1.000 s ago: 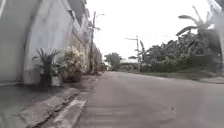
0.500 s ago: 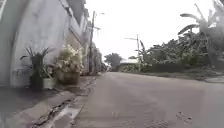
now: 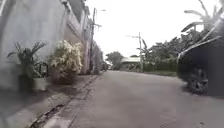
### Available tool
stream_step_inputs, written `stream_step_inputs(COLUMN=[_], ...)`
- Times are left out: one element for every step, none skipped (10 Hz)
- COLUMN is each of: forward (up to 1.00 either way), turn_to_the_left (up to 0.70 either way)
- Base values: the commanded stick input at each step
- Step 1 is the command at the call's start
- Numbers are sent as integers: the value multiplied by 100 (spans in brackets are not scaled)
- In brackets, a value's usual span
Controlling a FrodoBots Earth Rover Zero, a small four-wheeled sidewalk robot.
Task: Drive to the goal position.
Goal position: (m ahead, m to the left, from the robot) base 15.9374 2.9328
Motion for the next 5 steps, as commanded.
stream_step_inputs(forward=[70, 70, 70, 70, 70], turn_to_the_left=[0, 0, 0, 0, 0])
